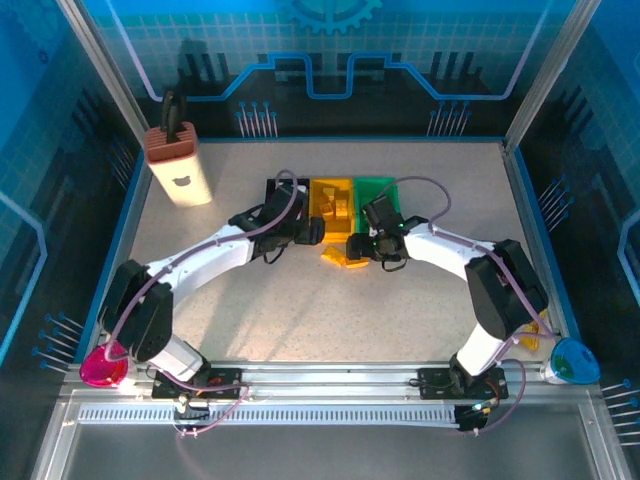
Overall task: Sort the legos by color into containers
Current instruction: Pick up the lego from the center of the table.
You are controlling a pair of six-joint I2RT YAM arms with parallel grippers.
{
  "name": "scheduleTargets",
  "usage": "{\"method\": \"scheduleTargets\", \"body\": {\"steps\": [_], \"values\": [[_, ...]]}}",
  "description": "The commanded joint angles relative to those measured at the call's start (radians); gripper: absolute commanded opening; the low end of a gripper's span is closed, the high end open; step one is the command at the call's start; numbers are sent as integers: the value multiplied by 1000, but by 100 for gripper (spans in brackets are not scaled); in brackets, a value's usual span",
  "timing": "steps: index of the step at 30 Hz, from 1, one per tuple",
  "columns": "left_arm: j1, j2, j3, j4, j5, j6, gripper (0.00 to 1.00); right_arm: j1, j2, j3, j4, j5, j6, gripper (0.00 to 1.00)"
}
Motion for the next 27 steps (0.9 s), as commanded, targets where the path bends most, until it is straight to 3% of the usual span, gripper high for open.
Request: {"method": "scheduleTargets", "body": {"steps": [1, 11, 14, 21, 27], "values": [[-2, -73, -79, 60, 2, -35, 83, 15, 54, 43, -6, -41, -12, 82], [-1, -96, -154, 83, -2, -49, 83, 58, 96, 22, -17, -9, 40, 73], [-2, -89, -155, 87, -3, -54, 82, 62, 77, -13, -6, 1, 66, 66], [-7, -78, -161, 93, -2, -60, 82, 65, 28, -54, 2, 24, 83, 40], [-14, -75, -167, 93, -5, -63, 81, 65, -22, -42, -17, 42, 68, 30]]}}
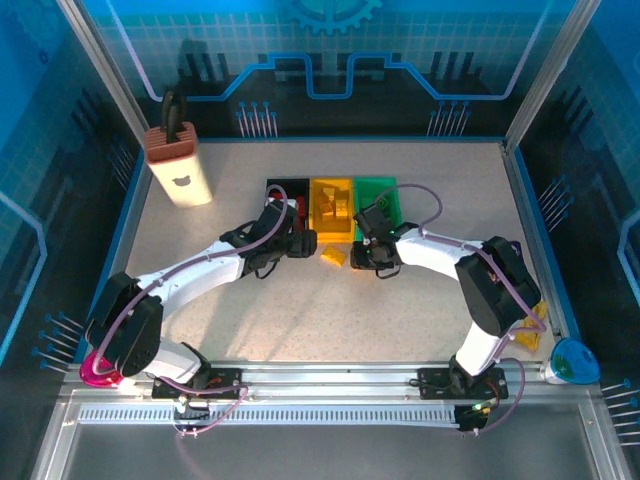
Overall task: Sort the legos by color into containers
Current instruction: Pick up the lego from the center of the table, then place the lego in the container.
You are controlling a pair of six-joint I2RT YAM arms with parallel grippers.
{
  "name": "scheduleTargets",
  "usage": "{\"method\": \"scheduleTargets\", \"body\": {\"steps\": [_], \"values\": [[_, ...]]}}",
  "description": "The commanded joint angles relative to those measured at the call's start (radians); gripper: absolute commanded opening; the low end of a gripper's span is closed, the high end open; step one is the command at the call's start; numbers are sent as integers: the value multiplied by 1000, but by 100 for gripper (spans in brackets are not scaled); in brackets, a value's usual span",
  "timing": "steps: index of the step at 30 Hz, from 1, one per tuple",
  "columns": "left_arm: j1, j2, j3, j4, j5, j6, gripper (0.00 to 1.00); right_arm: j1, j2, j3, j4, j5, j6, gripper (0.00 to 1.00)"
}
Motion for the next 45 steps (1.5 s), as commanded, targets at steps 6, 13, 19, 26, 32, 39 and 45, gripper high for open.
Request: {"method": "scheduleTargets", "body": {"steps": [6, 13, 19, 26, 32, 39, 45], "values": [[-17, 3, -27, 17, -17, -9, 81, 10, -93, 18, -58, 50, -23, 23], [-58, 3, -57, 29, -12, -21, 81, -3, -108, 185, -122, 87, -94, 21], [-101, -61, -169, 132, 37, -56, 81, -27, 39, 425, -196, 79, -162, 23], [-109, -146, -272, 164, 44, -105, 81, -36, 224, 631, -256, 60, -201, 25], [-113, -173, -294, 155, 41, -98, 81, -32, 294, 684, -261, 23, -195, 36], [-113, -115, -242, 162, 61, -73, 82, -23, 226, 646, -259, 42, -194, 71], [-115, 5, -145, 159, 106, -37, 83, -24, 111, 560, -239, 55, -191, 72]]}}
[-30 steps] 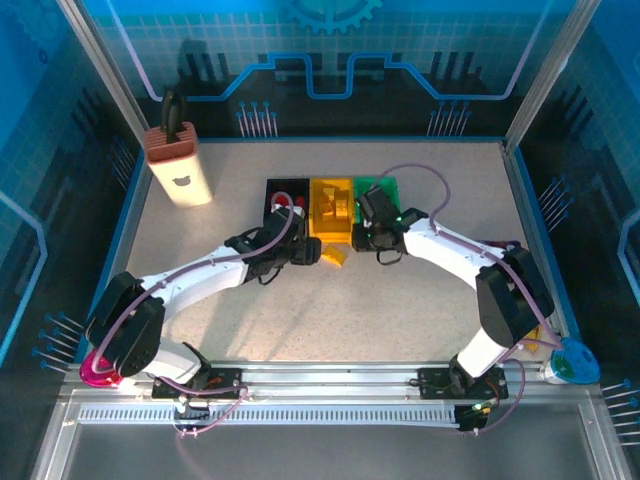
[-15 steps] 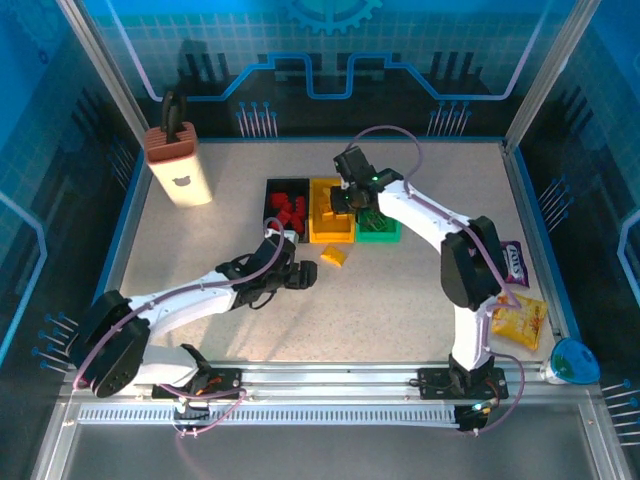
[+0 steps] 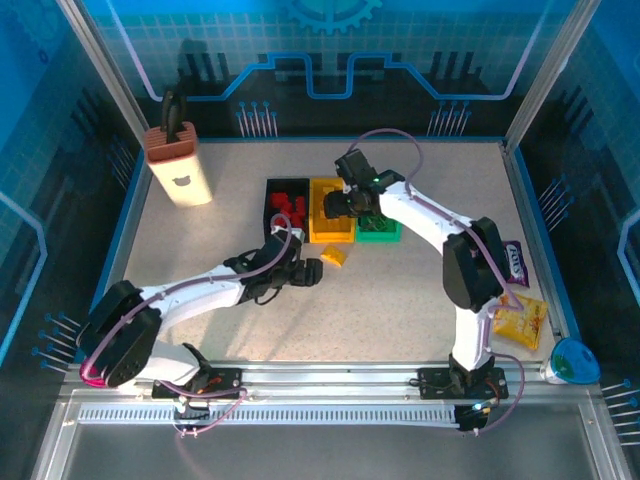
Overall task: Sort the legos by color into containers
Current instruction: Place the lego in the container, then pick up the lego from the center of the table.
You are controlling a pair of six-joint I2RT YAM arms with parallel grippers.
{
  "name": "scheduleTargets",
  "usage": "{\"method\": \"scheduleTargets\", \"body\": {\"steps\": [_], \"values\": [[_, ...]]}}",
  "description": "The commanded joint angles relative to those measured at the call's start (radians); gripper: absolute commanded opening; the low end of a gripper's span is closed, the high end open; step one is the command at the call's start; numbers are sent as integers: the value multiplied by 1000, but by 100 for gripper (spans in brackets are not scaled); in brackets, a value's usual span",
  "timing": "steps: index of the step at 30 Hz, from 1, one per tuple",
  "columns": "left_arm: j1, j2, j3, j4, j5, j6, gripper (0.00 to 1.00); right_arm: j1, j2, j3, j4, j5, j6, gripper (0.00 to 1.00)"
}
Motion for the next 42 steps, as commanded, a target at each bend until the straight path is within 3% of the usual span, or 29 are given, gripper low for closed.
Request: {"method": "scheduleTargets", "body": {"steps": [1, 10, 19, 32, 42], "values": [[-9, 78, 88, 6, 52, 42, 83, 0, -114, -51, 13, 11, 6, 73], [-27, 307, 288, -65, 24, 104, 83, -40, -301, -271, 88, 13, 33, 78], [-47, 515, 504, -187, -77, 203, 83, -104, -419, -442, 142, -18, 49, 82], [-56, 627, 611, -271, -106, 265, 79, -167, -474, -589, 202, -55, 82, 80], [-78, 607, 586, -269, -116, 258, 54, -187, -498, -620, 214, -59, 97, 79]]}}
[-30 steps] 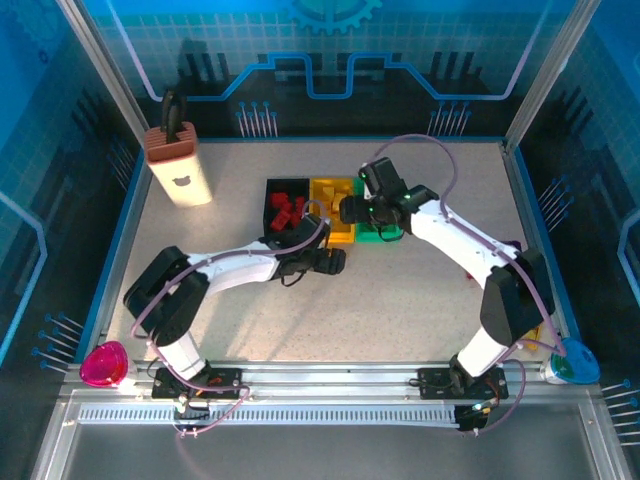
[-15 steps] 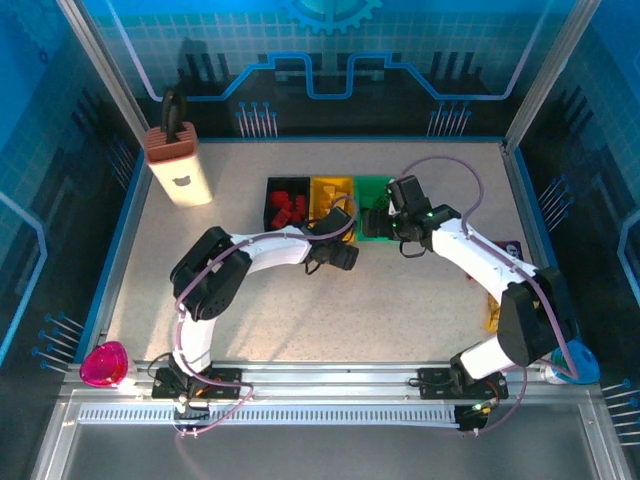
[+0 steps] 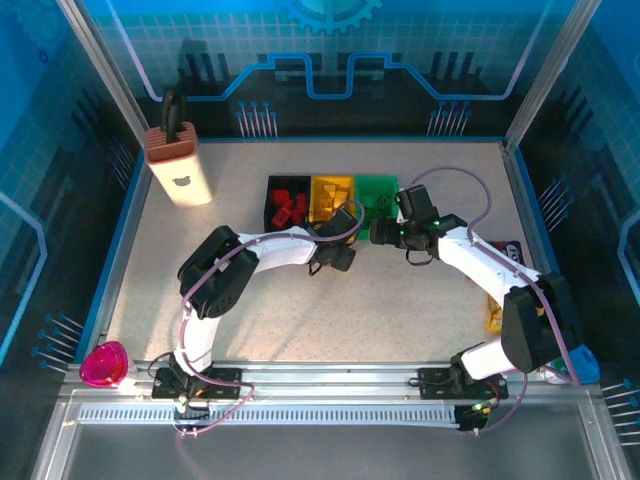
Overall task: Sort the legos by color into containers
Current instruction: Pick up the lego from the center of the table, then place the lego in the container.
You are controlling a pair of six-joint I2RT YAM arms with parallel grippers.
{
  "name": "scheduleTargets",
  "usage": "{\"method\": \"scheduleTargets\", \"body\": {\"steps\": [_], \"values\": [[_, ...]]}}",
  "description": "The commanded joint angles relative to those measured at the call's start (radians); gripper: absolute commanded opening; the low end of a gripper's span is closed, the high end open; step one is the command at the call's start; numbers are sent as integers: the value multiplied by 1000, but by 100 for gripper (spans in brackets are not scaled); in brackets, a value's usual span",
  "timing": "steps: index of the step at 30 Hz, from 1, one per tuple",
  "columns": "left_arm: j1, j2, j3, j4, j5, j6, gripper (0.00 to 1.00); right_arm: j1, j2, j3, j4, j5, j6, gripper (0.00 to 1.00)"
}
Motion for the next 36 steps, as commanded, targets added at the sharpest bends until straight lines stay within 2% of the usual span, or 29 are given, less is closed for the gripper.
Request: {"method": "scheduleTargets", "body": {"steps": [1, 16, 21, 30, 36], "values": [[-13, -21, -11, -37, -12, 1, 52, -17, -34, -13, 21, -10, 17, 79], [-10, -260, -49, -13, -2, -30, 50, -26, -65, -39, 18, -2, 20, 79], [46, -295, 14, -2, 37, -30, 50, -28, -107, -76, 21, 1, 23, 79], [155, -206, 201, -9, 105, -21, 50, -38, -194, -160, 11, 11, 20, 79], [202, -94, 318, -27, 105, -9, 49, -44, -236, -213, 29, 9, 28, 79]]}}
